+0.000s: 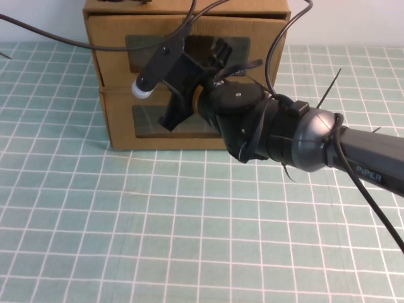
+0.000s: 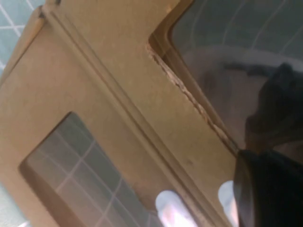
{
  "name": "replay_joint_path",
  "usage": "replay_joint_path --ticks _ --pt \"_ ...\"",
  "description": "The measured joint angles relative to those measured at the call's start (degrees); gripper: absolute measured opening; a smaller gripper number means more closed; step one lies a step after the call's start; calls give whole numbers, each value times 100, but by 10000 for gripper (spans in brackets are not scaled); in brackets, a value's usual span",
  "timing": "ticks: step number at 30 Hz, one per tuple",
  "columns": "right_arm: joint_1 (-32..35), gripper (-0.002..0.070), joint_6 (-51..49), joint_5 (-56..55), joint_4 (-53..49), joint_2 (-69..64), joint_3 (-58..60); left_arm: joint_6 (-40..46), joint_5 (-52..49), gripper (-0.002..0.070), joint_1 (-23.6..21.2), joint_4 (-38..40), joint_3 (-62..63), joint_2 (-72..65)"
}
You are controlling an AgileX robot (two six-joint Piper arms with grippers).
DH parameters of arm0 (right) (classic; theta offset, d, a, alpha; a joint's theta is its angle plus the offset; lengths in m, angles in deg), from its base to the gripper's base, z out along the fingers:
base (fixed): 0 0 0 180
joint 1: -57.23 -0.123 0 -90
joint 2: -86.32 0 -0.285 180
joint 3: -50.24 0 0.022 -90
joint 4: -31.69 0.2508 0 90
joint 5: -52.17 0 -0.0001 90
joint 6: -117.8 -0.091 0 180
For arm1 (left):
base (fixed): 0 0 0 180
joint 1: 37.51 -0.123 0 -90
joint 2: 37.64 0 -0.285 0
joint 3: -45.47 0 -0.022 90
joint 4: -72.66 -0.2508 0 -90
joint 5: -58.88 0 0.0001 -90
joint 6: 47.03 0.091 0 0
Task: Close the shoe box
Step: Close the shoe box with your right arm
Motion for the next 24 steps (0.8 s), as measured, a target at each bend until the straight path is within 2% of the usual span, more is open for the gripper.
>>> replay_joint_path --ticks 10,16,24 --pt "35 -14 -3 -44 118 -30 -101 0 0 -5 0 0 0 0" --pt "-35 -15 231 -378 1028 290 21 0 -109 -5 0 -78 0 162" --pt "-285 -14 1872 26 2370 1265 485 -19 -286 -5 -78 -115 0 785"
